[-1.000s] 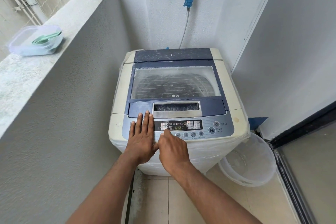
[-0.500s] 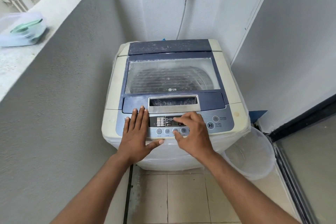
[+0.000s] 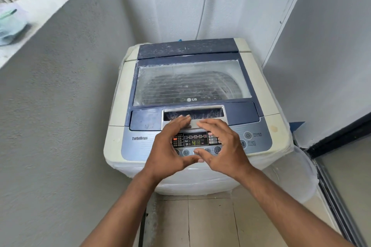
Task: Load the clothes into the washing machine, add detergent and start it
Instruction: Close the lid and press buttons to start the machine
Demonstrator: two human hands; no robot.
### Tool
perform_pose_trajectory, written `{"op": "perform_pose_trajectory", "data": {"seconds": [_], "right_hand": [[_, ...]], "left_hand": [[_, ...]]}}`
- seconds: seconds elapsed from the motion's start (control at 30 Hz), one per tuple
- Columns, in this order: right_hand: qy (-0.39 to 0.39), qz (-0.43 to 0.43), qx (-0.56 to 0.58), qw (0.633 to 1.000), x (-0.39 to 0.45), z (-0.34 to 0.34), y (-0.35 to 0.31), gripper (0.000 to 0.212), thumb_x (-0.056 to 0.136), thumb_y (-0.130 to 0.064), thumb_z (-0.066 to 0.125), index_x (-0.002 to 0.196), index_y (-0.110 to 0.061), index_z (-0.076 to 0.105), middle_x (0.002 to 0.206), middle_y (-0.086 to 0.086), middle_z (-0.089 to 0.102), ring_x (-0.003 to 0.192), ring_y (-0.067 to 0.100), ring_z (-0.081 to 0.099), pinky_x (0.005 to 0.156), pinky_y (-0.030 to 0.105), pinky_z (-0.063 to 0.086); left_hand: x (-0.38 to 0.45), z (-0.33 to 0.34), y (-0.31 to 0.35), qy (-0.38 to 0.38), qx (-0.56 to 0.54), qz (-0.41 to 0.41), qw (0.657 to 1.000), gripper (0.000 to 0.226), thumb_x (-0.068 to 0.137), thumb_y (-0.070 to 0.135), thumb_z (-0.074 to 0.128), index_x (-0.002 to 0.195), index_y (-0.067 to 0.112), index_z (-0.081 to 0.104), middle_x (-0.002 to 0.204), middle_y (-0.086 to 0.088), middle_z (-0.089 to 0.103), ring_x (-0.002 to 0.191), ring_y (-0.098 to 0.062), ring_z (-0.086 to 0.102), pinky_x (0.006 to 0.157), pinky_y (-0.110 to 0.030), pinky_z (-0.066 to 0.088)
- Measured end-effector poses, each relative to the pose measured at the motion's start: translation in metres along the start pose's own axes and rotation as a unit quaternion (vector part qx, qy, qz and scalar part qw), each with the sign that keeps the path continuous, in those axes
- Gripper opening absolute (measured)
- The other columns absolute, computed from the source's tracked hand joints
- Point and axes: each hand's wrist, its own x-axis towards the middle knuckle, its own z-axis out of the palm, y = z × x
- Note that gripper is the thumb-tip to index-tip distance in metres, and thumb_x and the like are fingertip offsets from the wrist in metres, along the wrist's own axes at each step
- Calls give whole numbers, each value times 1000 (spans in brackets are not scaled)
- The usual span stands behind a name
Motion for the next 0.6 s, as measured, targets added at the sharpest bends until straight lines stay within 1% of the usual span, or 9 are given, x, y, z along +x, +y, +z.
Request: {"op": "perform_pose_trajectory", "data": {"seconds": [0.1, 0.23, 0.33, 0.47, 0.53, 0.6], "right_hand": [[-22, -19, 2, 1000, 1, -1, 6, 74, 68, -25, 94, 136, -15, 65, 135, -2, 62, 127, 10, 58, 109, 31, 48], [-25, -34, 0, 999, 1, 3, 12, 75, 70, -25, 93, 138, -13, 64, 137, -2, 62, 129, 10, 58, 109, 32, 48], [-32, -43, -10, 998, 1, 4, 13, 75, 71, -25, 93, 139, -12, 62, 138, -2, 61, 129, 11, 57, 109, 33, 48], [-37, -47, -17, 998, 0, 4, 14, 76, 72, -27, 92, 140, -11, 62, 138, -1, 61, 129, 12, 57, 109, 34, 49], [-39, -48, -22, 998, 1, 4, 15, 75, 73, -28, 92, 139, -10, 62, 138, 0, 61, 130, 13, 57, 109, 34, 49], [-39, -47, -22, 998, 1, 4, 16, 75, 73, -28, 92, 139, -9, 62, 138, 1, 61, 130, 13, 57, 109, 35, 49]], "left_hand": [[7, -2, -4, -18, -26, 1, 999, 105, 54, 29, 106, 146, 17, 58, 143, 3, 63, 133, -15, 61, 112, -46, 51], [9, 0, -8, -17, -43, 6, 999, 103, 53, 25, 106, 145, 18, 60, 139, 2, 66, 131, -22, 63, 110, -46, 52], [8, 1, -12, -9, -39, 22, 999, 102, 53, 24, 106, 143, 15, 61, 139, 1, 66, 131, -21, 62, 111, -46, 51], [9, 1, -13, -3, -21, 46, 999, 100, 53, 27, 106, 141, 11, 62, 140, 3, 66, 134, -17, 60, 116, -51, 45], [10, 1, -11, 2, -5, 55, 998, 98, 54, 30, 105, 140, 11, 63, 140, 5, 67, 135, -13, 59, 118, -51, 43], [9, 1, -11, 6, 0, 56, 998, 97, 54, 31, 105, 140, 11, 63, 140, 5, 66, 135, -12, 59, 119, -49, 42]]}}
